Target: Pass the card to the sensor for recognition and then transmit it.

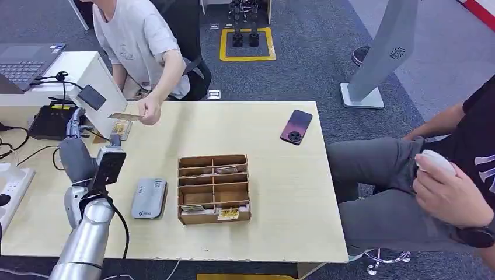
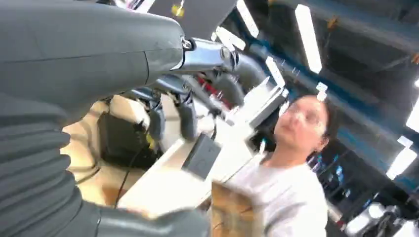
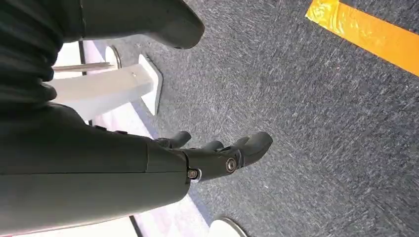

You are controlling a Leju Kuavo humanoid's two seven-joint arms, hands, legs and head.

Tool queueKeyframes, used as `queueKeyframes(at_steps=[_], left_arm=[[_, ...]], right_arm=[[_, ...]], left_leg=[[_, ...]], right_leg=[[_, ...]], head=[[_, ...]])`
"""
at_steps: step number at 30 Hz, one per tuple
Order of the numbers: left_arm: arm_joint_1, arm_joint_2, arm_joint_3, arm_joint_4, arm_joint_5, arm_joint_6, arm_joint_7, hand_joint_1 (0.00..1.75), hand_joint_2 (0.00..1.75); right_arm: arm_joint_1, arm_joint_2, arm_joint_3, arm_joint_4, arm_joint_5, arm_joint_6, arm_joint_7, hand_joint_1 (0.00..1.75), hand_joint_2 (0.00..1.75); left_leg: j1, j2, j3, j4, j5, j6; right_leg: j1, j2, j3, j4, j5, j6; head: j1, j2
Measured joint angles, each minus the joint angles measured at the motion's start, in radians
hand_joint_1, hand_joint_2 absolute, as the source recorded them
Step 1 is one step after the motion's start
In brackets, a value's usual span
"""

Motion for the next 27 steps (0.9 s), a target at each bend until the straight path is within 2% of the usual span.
queueKeyframes(at_steps=[3,5,7,9,13,18,22,24,27], left_arm=[[0.042,0.012,-0.044,-0.060,0.023,-0.160,0.018,0.00,1.75],[0.091,0.031,-0.100,-0.154,0.006,-0.255,0.025,0.00,1.75],[0.134,0.053,-0.150,-0.228,-0.014,-0.288,0.039,0.00,1.75],[0.166,0.067,-0.187,-0.292,-0.021,-0.298,0.044,0.00,1.75],[0.194,0.088,-0.217,-0.357,-0.022,-0.300,0.051,0.00,1.75],[0.245,0.128,-0.277,-0.447,-0.058,-0.362,0.011,0.00,1.75],[0.273,0.152,-0.345,-0.529,-0.097,-0.366,0.004,0.00,1.75],[0.275,0.160,-0.375,-0.552,-0.152,-0.357,0.024,0.00,1.75],[0.274,0.178,-0.429,-0.556,-0.355,-0.307,0.105,0.00,1.75]], right_arm=[[0.001,0.000,0.000,0.000,-0.012,-0.002,0.002,0.00,1.75],[0.003,0.000,-0.001,0.000,-0.019,-0.002,0.001,0.00,1.75],[0.004,0.000,-0.002,0.000,-0.025,0.000,-0.001,0.00,1.75],[0.006,0.000,-0.002,0.000,-0.026,0.000,-0.002,0.00,1.75],[0.006,0.000,-0.002,0.000,-0.026,0.000,-0.002,0.00,1.75],[0.007,0.000,-0.004,0.000,-0.035,-0.002,-0.003,0.00,1.75],[0.007,0.000,-0.009,-0.001,-0.037,0.000,0.000,0.00,1.75],[0.006,0.000,-0.012,-0.002,-0.035,0.000,0.001,0.00,1.75],[0.006,0.000,-0.013,-0.002,-0.026,0.000,0.000,0.00,1.75]], left_leg=[[0.000,0.000,0.000,0.000,0.000,0.000],[0.000,0.001,-0.001,0.000,0.000,0.000],[0.000,0.001,-0.001,0.000,0.000,0.000],[0.000,0.001,-0.003,0.000,0.000,0.000],[0.000,0.001,-0.003,0.000,0.000,0.000],[0.000,0.001,-0.003,0.000,0.000,0.000],[0.000,0.000,-0.004,0.000,0.000,0.000],[0.000,0.000,-0.004,0.000,0.000,0.000],[0.000,0.001,-0.004,0.000,0.000,0.000]], right_leg=[[0.000,0.000,0.000,0.000,0.000,0.000],[0.000,0.001,0.000,0.000,0.000,0.000],[0.000,0.001,-0.002,0.000,0.000,0.000],[0.000,0.000,-0.003,0.000,0.000,0.000],[0.000,0.001,-0.003,0.000,0.000,0.000],[0.000,0.001,-0.003,0.000,0.000,0.000],[0.000,0.000,-0.004,0.000,0.000,0.000],[0.000,0.000,-0.003,0.000,0.000,0.000],[0.000,0.000,-0.004,0.000,0.000,0.001]], head=[[0.000,0.000],[0.000,0.000],[0.000,0.000],[0.000,0.000],[0.000,0.000],[0.000,0.000],[0.000,0.000],[0.000,0.000],[0.000,0.000]])
